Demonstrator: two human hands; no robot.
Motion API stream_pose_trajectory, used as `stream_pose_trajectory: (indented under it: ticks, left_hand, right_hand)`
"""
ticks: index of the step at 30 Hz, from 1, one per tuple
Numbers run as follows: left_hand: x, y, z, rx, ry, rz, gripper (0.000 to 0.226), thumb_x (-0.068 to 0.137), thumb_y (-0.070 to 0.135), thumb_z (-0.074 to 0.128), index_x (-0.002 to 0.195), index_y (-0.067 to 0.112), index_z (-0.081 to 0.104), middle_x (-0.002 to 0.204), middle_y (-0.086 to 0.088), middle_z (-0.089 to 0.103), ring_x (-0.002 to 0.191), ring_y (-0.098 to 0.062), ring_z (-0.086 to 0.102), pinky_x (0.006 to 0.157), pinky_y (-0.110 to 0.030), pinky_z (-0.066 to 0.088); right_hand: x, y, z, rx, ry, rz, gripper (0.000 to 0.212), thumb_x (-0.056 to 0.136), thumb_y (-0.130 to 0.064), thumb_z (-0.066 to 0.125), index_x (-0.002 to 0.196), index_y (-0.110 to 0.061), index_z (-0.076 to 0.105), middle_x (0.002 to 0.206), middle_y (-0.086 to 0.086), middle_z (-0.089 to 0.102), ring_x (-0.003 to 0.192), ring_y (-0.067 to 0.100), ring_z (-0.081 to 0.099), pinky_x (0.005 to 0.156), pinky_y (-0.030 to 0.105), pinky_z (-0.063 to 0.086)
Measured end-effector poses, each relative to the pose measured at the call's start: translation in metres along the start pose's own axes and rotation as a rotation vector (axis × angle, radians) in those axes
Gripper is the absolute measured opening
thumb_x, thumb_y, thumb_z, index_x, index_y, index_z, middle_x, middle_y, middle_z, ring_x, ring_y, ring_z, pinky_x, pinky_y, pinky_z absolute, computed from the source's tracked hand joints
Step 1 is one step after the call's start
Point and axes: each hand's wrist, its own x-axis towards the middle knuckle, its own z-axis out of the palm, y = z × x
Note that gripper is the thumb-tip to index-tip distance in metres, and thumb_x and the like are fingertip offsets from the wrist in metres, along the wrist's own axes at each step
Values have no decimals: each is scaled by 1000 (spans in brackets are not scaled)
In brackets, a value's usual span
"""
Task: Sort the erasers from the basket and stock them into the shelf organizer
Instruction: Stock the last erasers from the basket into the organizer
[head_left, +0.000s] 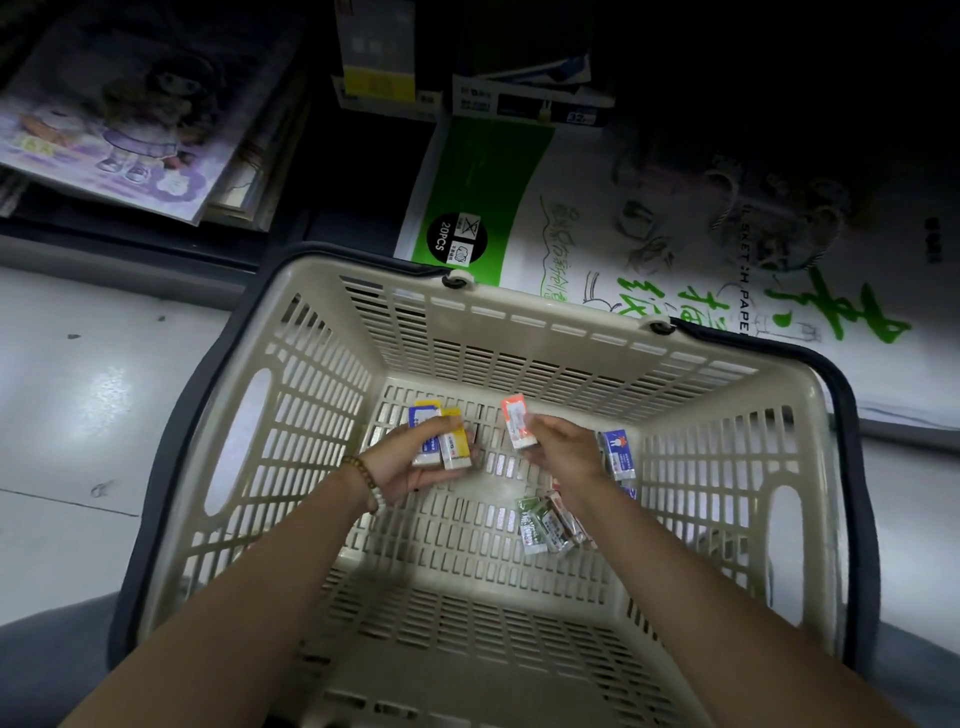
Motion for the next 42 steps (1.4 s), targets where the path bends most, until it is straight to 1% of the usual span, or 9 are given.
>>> stream_pose_trajectory:
  ticks: [3,9,13,16,24,31,36,39,42]
  left_hand:
    - [-2,6,12,-45,-32,38,44,63,39,75,97,12,68,93,-9,74,83,-19,72,62,-27,58]
    - [-11,5,37,27,-21,88,62,57,41,79,106,7,64,95,-10,74,86,-19,71,65,-24,57]
    - [-14,-2,30,-115,87,42,47,58,27,76,98,6,62,77,-6,75,72,-17,72,55,-23,56]
    - [-14,-7,24,-97,125,28,44,61,26,75,98,6,61,75,-6,74,70,-16,72,53,-23,56]
    - [-14,-11,25,-72,120,-12,43,62,26,76,98,7,62,74,-5,74,71,-16,72,54,-23,56]
    - [-23,-6,34,-44,96,-27,51,59,28,78,102,5,62,74,-5,74,72,-16,72,53,-21,56]
    - [-39,7,40,-66,69,26,49,59,29,77,99,5,64,79,-8,74,73,-17,72,54,-22,57]
    - [-59,18,48,-127,58,109,38,63,27,75,94,7,66,80,-7,74,73,-16,72,52,-22,56]
    - [-87,33,63,-201,62,204,19,75,26,68,88,13,66,73,-3,73,67,-12,71,52,-22,55]
  right_hand:
    - [-22,-14,-5,203,-206,46,16,90,-11,59,102,-3,66,97,13,69,79,16,65,70,17,57]
    - [-41,-13,-5,30,-352,-12,24,87,-17,63,108,-6,67,104,10,71,92,20,68,73,20,56]
    - [-20,-11,-43,-204,-161,-107,26,88,-19,64,110,-6,68,95,2,70,83,12,65,66,17,55]
    - [1,8,-73,-552,11,-153,38,81,-13,72,116,-1,63,114,11,65,104,23,62,91,27,50]
    - [2,39,-69,-787,-82,-143,42,68,-22,83,103,-12,61,103,1,63,91,15,59,79,26,48]
    - [-6,47,-64,-646,-38,-92,35,69,-15,82,83,-15,50,89,1,58,85,19,58,75,30,47]
    - [-25,22,-61,-380,38,-48,10,78,-3,73,86,-5,66,103,16,69,76,18,64,68,26,55]
    - [-54,-24,-47,-71,-71,-132,22,84,0,65,106,5,64,96,18,70,65,12,61,53,14,51]
    - [-98,-66,-27,258,-276,-145,15,86,-3,61,100,0,66,76,2,72,62,7,65,57,15,52]
